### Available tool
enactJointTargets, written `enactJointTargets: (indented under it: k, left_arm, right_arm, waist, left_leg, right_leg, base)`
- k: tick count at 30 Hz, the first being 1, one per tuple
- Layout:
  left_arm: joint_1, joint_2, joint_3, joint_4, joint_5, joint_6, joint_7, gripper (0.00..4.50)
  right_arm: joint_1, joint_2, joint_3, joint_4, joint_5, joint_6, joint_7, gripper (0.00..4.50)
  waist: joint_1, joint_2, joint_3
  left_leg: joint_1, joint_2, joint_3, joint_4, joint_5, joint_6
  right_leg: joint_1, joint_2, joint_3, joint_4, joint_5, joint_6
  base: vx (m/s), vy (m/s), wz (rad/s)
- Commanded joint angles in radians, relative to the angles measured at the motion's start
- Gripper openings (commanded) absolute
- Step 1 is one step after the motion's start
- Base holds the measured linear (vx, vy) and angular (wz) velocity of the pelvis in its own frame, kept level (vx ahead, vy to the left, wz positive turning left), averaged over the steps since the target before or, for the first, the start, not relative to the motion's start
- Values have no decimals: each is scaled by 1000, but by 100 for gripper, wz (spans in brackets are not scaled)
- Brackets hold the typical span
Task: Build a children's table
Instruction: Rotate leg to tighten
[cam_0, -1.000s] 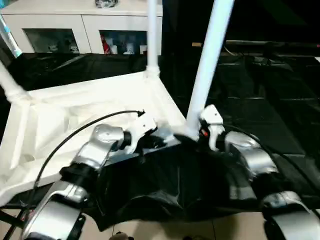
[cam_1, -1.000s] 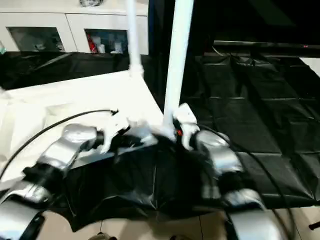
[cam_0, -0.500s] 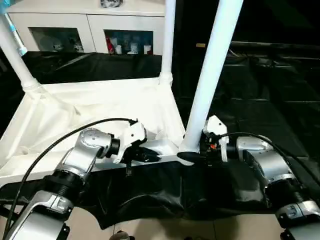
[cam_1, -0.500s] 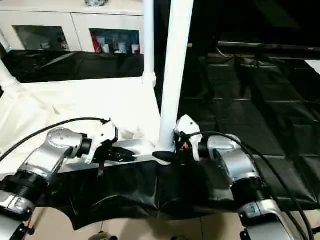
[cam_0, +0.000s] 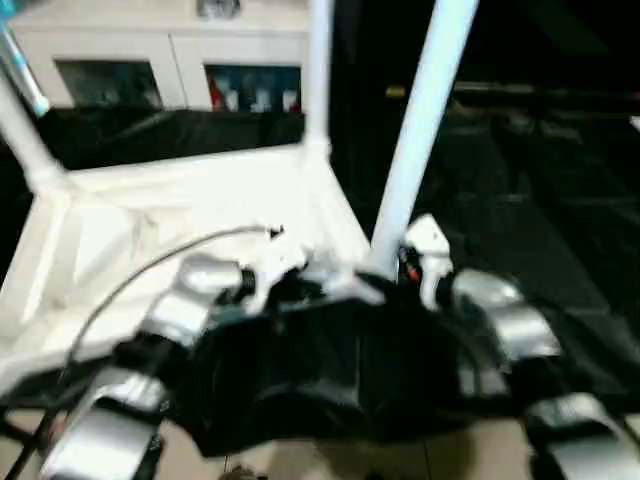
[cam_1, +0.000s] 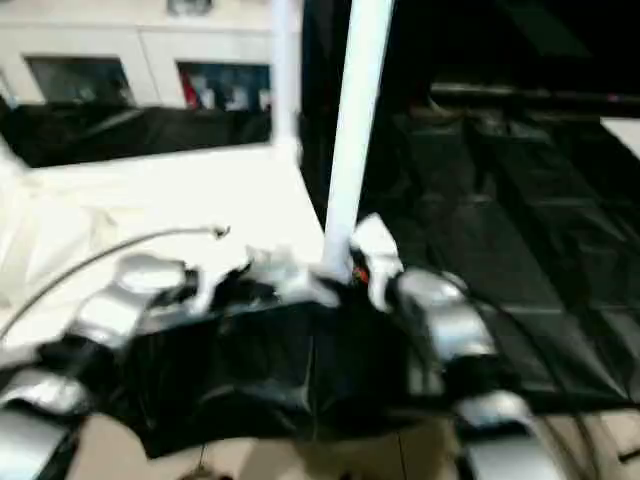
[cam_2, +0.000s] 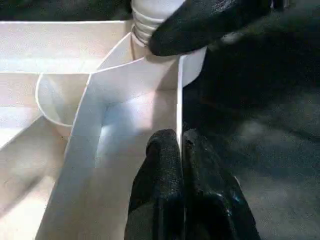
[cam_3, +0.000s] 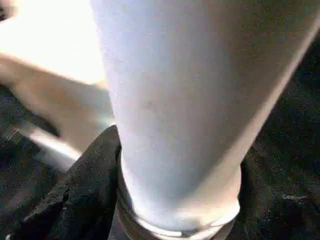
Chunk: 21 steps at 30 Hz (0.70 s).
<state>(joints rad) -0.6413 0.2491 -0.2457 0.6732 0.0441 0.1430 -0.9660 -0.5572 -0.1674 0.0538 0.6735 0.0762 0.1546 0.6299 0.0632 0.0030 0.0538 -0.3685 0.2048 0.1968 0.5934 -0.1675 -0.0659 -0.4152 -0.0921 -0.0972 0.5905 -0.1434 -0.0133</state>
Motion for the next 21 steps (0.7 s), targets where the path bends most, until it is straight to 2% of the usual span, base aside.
enactJointTargets:
  k: [1,2,3,6,7,9,11,13,16,17,21]
  left_arm:
    - [-72,-77,42,16,-24,12,124,0]
    - [-99,-110,61,51,-28,26,184,0]
    - [-128,-144,77,90,-29,32,245,0]
    - [-150,-168,81,122,-25,22,284,0]
    - [-152,-178,78,125,-26,17,278,0]
    - [-144,-178,72,112,-26,14,258,0]
    - [-137,-174,68,103,-26,10,241,0]
    - [-129,-167,63,97,-27,5,222,0]
    - [-124,-160,61,99,-26,-12,201,0]
    - [-112,-146,54,87,-29,-24,167,0]
    - [-86,-114,44,50,-40,-38,91,0]
  right_arm:
    - [-21,79,9,66,8,37,-93,275]
    - [-48,114,-10,113,7,44,-177,274]
    - [-84,151,-31,171,3,47,-283,274]
    - [-122,186,-52,231,-2,16,-371,274]
    - [-135,199,-42,248,-19,-13,-373,274]
    - [-133,204,-35,237,-15,-32,-331,274]
    - [-133,211,-57,225,10,-40,-287,330]
    - [-134,209,-72,213,31,-39,-249,347]
    - [-140,194,-64,219,27,-59,-223,373]
    - [-136,165,-45,198,24,-63,-165,373]
    - [-115,90,-6,148,1,-64,-46,419]
  waist:
    - [-8,-9,-62]
    - [-11,-5,-63]
    - [-13,-6,-64]
    - [-14,-5,-67]
    - [-13,-4,-69]
    - [-11,-5,-69]
    - [-7,-8,-72]
    - [-4,-8,-74]
    - [-6,-7,-77]
    - [-6,-8,-76]
    - [-5,-9,-75]
  left_leg:
    - [22,18,-22,-70,-341,7]
    - [22,17,-23,-71,-342,4]
    - [21,17,-22,-71,-341,2]
    - [19,17,-22,-72,-333,4]
    - [18,19,-21,-73,-331,8]
    - [15,19,-20,-73,-322,15]
    - [12,20,-15,-72,-284,37]
    - [9,20,-14,-71,-258,50]
    - [4,21,-14,-70,-213,63]
    - [5,20,-13,-70,-213,66]
    - [4,24,-12,-69,-219,78]
  right_leg:
    - [33,-57,37,-107,-579,-94]
    - [34,-56,36,-106,-570,-98]
    - [34,-56,36,-107,-556,-101]
    - [37,-58,37,-104,-520,-111]
    - [39,-59,38,-101,-492,-118]
    - [42,-58,40,-97,-461,-126]
    - [48,-57,45,-86,-376,-155]
    - [52,-57,46,-79,-333,-172]
    - [59,-57,46,-71,-276,-191]
    - [58,-57,46,-73,-276,-194]
    - [61,-57,46,-71,-278,-205]
  base:
    - [0,0,0]
    - [0,0,0]
    - [0,0,0]
    - [0,0,0]
    - [0,0,0]
    - [0,0,0]
    - [0,0,0]
    - [0,0,0]
    - [0,0,0]
    - [0,0,0]
    - [0,0,0]
